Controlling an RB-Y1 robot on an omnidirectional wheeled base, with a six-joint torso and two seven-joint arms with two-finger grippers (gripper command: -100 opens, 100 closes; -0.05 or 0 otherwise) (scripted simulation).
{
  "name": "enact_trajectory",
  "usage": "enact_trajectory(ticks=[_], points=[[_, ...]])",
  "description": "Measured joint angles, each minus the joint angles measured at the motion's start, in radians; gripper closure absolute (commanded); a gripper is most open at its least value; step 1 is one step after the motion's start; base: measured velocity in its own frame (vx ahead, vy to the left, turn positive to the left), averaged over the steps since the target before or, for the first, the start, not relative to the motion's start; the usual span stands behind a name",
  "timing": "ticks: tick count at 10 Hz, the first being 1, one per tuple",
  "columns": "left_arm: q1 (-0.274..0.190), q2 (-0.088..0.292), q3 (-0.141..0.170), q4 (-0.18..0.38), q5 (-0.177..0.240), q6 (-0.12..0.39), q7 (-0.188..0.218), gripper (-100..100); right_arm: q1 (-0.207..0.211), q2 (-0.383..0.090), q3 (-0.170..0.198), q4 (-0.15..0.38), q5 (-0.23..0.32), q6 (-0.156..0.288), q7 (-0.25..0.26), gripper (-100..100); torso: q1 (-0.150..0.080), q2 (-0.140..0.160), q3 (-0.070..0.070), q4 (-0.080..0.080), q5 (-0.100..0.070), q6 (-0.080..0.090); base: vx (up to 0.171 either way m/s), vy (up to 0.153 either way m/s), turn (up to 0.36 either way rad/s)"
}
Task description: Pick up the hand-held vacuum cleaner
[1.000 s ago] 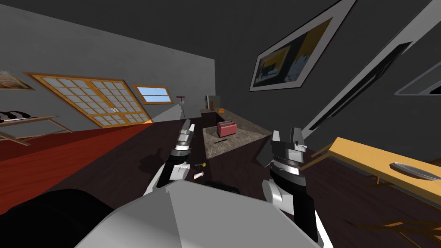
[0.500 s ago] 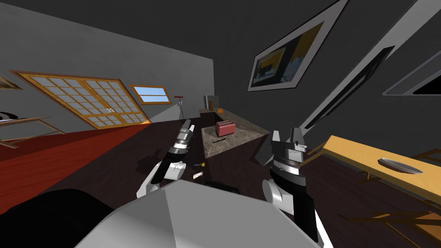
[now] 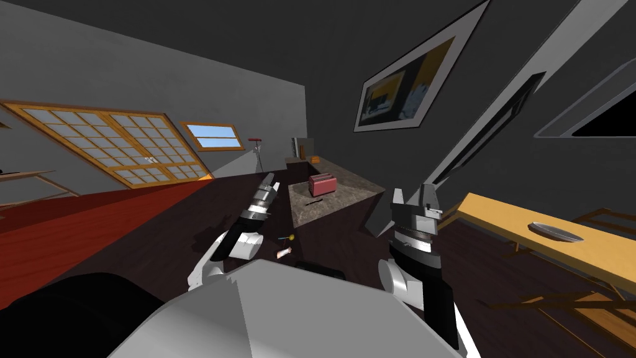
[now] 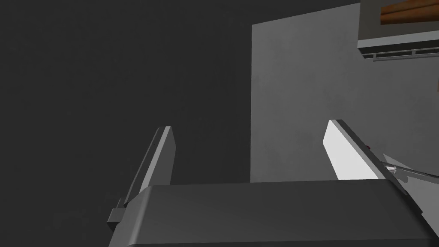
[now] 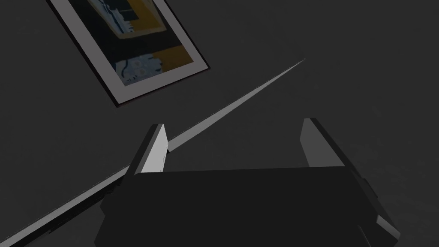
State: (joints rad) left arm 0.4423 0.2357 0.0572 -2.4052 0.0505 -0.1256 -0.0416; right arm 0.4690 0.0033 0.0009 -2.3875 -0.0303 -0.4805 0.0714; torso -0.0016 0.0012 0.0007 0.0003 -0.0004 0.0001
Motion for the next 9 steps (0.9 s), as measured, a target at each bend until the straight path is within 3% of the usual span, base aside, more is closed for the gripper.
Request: enact_trajectory(ticks=[4, 9], points=[[-0.013, 0.056, 0.056, 0.001, 0.072, 0.118, 0.057, -100, 0.0, 0.0, 0.0, 0.0, 0.0, 0.0, 0.0, 0, 0.0, 0.0, 0.0, 0.0, 0.0, 0.0, -0.011, -0.031, -0.05], [-0.007, 0.103, 0.104, -0.002, 0.144, 0.243, 0.113, -100, 0.0, 0.0, 0.0, 0.0, 0.0, 0.0, 0.0, 0, 0.0, -0.001, 0.0, 0.0, 0.0, 0.0, -0.007, -0.03, -0.047]])
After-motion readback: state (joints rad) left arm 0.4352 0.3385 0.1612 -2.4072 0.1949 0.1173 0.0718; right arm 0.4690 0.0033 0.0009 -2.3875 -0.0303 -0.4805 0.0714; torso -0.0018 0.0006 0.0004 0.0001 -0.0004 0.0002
